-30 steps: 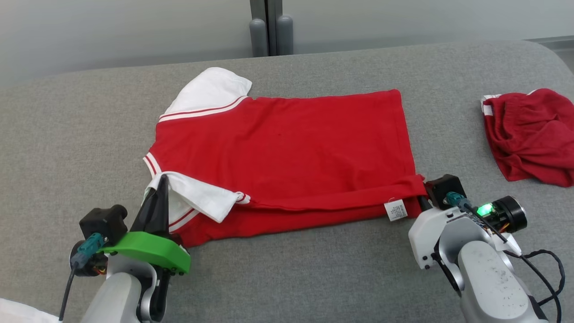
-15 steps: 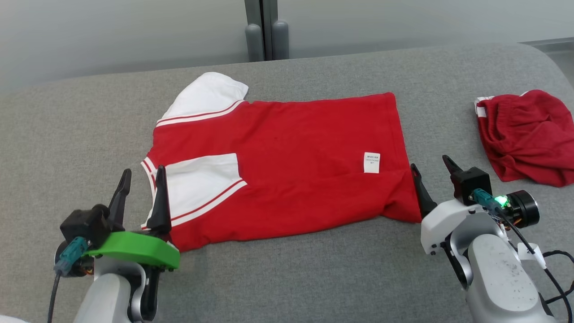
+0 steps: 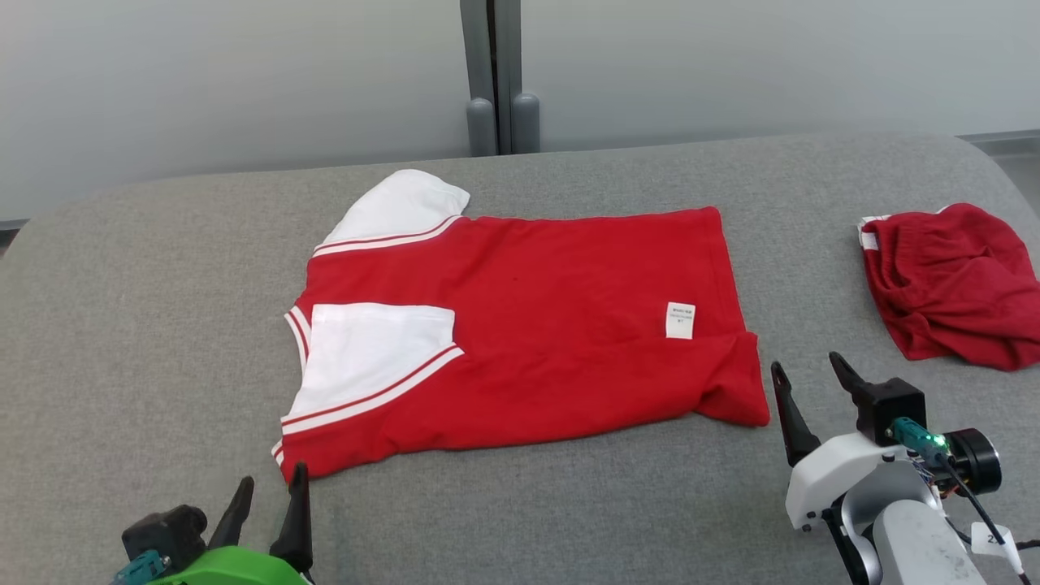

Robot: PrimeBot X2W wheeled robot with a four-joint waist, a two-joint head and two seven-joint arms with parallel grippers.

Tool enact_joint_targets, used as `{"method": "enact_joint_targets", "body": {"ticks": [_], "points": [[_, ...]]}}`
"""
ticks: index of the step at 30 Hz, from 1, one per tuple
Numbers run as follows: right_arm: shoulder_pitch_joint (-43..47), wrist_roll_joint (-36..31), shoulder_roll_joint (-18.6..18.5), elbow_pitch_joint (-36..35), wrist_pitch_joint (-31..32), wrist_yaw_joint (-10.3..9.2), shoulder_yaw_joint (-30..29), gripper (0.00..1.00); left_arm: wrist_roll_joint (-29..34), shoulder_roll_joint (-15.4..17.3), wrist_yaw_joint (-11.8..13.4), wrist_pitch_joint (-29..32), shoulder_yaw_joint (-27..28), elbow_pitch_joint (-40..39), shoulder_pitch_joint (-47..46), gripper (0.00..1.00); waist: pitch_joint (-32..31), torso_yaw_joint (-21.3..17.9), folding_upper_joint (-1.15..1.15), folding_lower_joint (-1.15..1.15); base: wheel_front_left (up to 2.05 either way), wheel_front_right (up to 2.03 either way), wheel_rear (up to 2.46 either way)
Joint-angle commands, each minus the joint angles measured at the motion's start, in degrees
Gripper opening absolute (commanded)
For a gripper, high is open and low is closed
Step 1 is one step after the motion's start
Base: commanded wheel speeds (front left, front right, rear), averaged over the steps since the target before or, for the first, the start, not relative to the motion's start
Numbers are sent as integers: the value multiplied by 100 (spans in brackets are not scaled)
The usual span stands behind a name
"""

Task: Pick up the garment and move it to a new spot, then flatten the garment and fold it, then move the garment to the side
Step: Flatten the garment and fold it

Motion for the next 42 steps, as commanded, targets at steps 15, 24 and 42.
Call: {"method": "enact_joint_targets", "body": {"ticks": [15, 24, 42], "points": [[202, 194, -17, -527, 280, -9, 320, 100, -858, -112, -42, 630, 298, 760, -454, 100, 499, -320, 0, 0, 0, 0, 0], [264, 293, -17, -539, 369, -9, 303, 100, -1054, -183, -228, 249, 316, 1218, -829, 5, 655, -389, 0, 0, 0, 0, 0], [-551, 1192, -17, 1170, 341, -9, 760, 100, -883, 31, -325, -438, 56, 754, -1016, 0, 592, -68, 0, 0, 0, 0, 0]]}}
